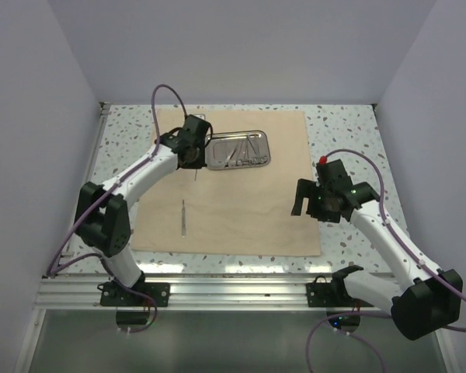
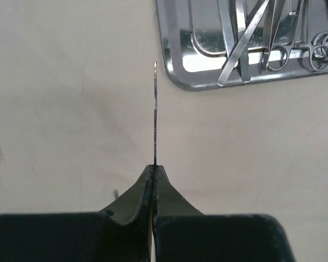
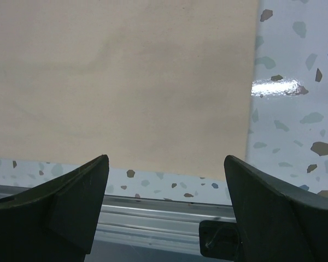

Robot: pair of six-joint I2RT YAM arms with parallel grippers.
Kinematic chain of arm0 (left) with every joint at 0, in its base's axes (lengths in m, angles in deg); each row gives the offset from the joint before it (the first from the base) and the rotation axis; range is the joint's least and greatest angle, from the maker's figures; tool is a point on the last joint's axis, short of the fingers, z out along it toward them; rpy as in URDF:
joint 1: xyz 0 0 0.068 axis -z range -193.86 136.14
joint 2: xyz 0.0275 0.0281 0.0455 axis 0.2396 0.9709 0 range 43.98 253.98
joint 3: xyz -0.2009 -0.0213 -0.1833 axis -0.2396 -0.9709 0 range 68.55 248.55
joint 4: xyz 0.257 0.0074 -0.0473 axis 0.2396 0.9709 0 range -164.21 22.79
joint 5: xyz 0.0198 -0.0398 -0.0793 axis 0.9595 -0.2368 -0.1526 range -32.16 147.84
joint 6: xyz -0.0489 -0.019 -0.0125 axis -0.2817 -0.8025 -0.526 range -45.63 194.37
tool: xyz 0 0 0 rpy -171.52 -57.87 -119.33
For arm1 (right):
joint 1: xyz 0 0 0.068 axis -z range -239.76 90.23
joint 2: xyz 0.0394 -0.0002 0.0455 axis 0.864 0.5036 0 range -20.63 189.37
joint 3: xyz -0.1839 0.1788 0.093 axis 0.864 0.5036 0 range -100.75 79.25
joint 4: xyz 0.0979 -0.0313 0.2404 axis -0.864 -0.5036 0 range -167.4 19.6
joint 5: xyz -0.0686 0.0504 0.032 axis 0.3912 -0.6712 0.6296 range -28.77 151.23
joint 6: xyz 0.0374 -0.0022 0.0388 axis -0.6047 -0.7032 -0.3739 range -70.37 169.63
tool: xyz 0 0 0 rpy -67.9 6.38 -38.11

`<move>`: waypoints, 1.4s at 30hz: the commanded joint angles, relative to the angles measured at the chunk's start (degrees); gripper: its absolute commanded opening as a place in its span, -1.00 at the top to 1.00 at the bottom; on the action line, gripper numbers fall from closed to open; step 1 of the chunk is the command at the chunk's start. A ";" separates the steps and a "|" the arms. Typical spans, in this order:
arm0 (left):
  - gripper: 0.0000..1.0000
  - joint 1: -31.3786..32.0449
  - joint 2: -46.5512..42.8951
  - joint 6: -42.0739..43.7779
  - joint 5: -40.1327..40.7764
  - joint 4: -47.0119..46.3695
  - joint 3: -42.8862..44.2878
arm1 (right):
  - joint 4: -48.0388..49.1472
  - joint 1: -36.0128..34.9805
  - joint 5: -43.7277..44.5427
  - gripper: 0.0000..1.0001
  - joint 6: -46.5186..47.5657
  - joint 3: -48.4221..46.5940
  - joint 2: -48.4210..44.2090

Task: Open and lay out the surgical kit
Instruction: Place the medical item in the surgical kit, then pick up the medical item from the container.

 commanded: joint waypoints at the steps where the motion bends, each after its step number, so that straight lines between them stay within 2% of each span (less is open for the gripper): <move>1: 1.00 0.55 -8.24 -3.09 1.65 0.10 -7.45 | 2.93 0.21 -2.21 -0.80 0.60 0.57 -1.46; 5: 1.00 1.17 -15.19 -7.38 2.88 1.24 -18.86 | 3.90 0.13 -3.52 -0.80 0.34 1.45 -1.37; 11: 1.00 2.84 -23.02 -13.36 3.93 1.69 -31.00 | 5.04 0.13 -5.28 -0.80 0.16 2.51 -1.64; 15: 1.00 3.98 -25.74 -14.96 4.20 -0.07 -36.03 | 5.30 0.22 -5.90 -0.80 0.16 3.30 -1.90; 21: 1.00 5.12 -24.61 -15.48 4.99 -3.06 -40.16 | 5.04 0.13 -6.16 -0.80 0.25 4.18 -2.69; 24: 0.92 5.30 -23.64 -15.57 5.43 -4.37 -41.48 | 4.60 0.13 -6.08 -0.80 0.16 4.62 -3.57; 27: 0.70 5.30 -22.76 -14.87 5.87 -4.64 -41.14 | 4.07 0.21 -5.99 -0.80 -0.19 5.14 -4.80; 28: 0.51 5.30 -22.67 -14.61 6.13 -4.47 -40.61 | 3.90 0.22 -5.99 -0.80 -0.28 5.32 -5.23; 30: 0.39 5.21 -22.85 -14.08 6.66 -3.33 -38.59 | 3.81 0.13 -5.90 -0.80 -0.71 5.49 -6.12; 31: 0.21 5.30 -22.94 -13.82 7.18 -2.89 -37.89 | 3.81 0.21 -5.64 -0.80 -0.89 5.58 -6.38; 38: 0.16 5.30 -21.36 -8.82 8.86 -0.59 -26.48 | 3.19 0.22 -4.94 -0.80 -1.68 5.67 -6.82; 42: 0.16 5.30 -13.13 -5.47 9.12 -1.83 -18.13 | 3.02 0.21 -4.32 -0.80 -2.47 5.93 -7.96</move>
